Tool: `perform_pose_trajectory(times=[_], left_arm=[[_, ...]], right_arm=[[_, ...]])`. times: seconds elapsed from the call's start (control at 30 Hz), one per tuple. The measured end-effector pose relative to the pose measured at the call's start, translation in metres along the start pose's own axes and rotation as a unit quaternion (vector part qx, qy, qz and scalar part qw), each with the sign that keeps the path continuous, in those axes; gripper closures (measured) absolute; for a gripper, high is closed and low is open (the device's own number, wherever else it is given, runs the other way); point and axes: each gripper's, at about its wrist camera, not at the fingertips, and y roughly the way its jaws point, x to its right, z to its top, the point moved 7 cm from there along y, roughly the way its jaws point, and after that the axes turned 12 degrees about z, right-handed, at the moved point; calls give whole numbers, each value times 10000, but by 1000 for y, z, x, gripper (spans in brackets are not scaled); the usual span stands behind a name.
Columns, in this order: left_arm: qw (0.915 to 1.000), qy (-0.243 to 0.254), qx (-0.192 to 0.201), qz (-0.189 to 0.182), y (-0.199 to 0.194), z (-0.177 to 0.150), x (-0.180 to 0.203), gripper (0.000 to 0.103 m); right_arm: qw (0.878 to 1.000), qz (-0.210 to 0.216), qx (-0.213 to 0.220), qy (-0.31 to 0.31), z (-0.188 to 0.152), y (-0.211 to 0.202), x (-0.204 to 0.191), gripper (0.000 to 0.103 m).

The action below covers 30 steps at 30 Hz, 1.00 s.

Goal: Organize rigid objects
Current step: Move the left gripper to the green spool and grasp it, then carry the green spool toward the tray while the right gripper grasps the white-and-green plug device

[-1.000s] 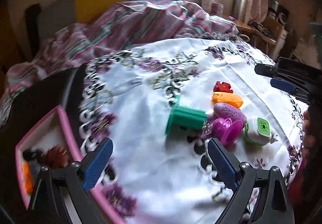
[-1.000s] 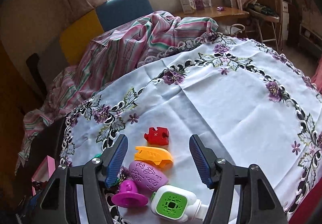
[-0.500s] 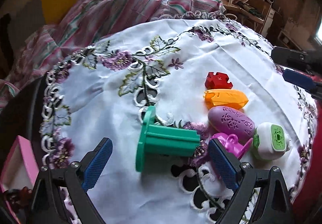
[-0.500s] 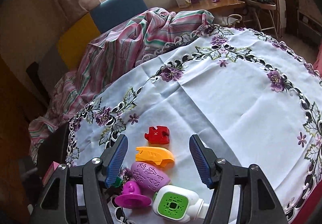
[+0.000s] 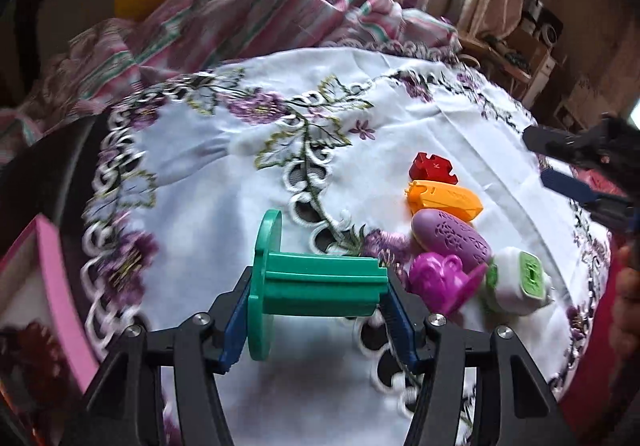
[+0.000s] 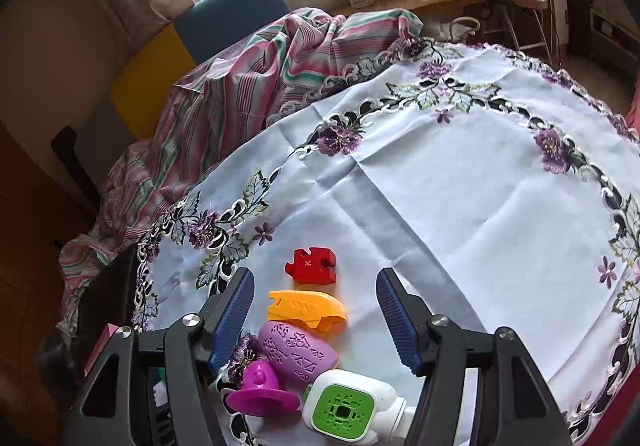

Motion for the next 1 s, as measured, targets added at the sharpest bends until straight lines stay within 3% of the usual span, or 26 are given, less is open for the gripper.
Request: perform_pose_trajectory(times=[0.33, 0.53, 0.7, 0.87, 1.0], left_arm=[[9975, -506, 457, 179, -70, -30, -35, 43], [9947, -918, 449, 67, -99, -57, -58, 43], [9929, -1074, 494, 138, -117, -80, -82, 43], [9897, -1352, 436, 163, -125, -105, -108, 43], [9874, -1524, 388, 178, -129, -121, -122, 43]], right_arm=[[9986, 148, -498, 82, -13, 17, 0, 39], [9967, 112, -805, -82, -23, 26, -4, 39], [9903, 181, -1326, -384, -38, 28, -17, 39], [9769, 49, -1830, -1106, -48, 18, -25, 39], [9560, -109, -2326, -1783, -59, 15, -26, 35]])
